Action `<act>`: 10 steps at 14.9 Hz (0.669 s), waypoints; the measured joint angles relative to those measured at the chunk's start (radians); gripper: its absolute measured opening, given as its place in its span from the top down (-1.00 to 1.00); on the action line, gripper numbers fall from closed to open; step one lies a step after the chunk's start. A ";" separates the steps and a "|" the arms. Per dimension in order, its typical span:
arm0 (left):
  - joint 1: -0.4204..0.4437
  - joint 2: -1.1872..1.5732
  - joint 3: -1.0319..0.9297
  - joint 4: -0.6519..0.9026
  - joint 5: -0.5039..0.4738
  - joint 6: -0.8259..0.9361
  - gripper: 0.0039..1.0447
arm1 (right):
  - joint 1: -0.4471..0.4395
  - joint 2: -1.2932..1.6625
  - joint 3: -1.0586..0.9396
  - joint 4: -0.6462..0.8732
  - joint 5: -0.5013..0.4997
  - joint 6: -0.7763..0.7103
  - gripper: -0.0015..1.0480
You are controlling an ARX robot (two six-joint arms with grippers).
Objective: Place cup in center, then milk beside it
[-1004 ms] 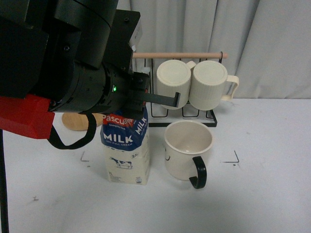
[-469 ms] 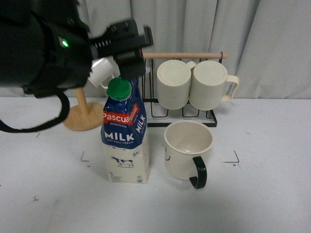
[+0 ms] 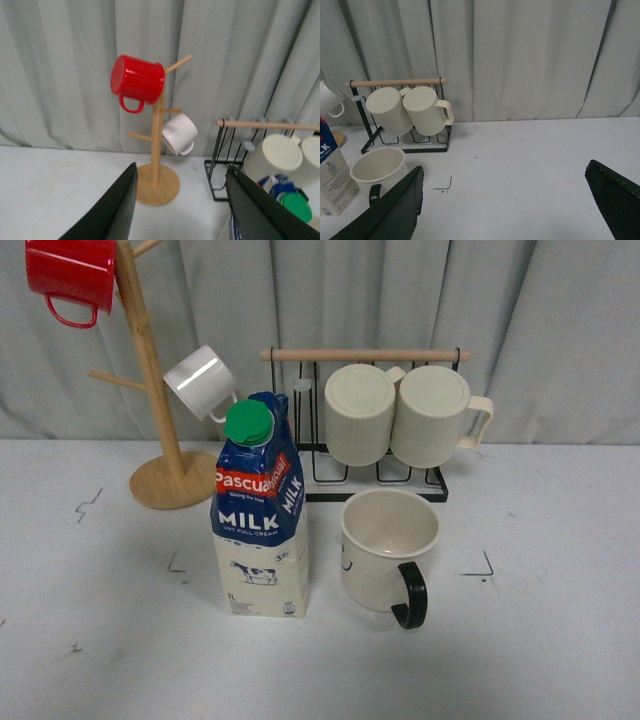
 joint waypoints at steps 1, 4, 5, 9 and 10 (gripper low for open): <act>0.023 -0.022 -0.048 -0.003 0.035 0.019 0.16 | 0.000 0.000 0.000 0.000 0.000 0.000 -0.87; 0.100 -0.159 -0.154 -0.020 0.111 0.039 0.96 | 0.000 0.000 0.000 0.000 0.000 0.000 -0.87; 0.119 -0.192 -0.181 -0.035 0.128 0.040 0.97 | 0.000 0.000 0.000 0.000 0.000 0.000 -0.87; 0.242 -0.347 -0.257 -0.119 0.256 0.041 0.97 | 0.000 0.000 0.000 0.000 0.000 0.000 -0.87; 0.260 -0.385 -0.272 -0.145 0.255 0.041 0.97 | 0.000 0.000 0.000 0.000 0.000 0.000 -0.87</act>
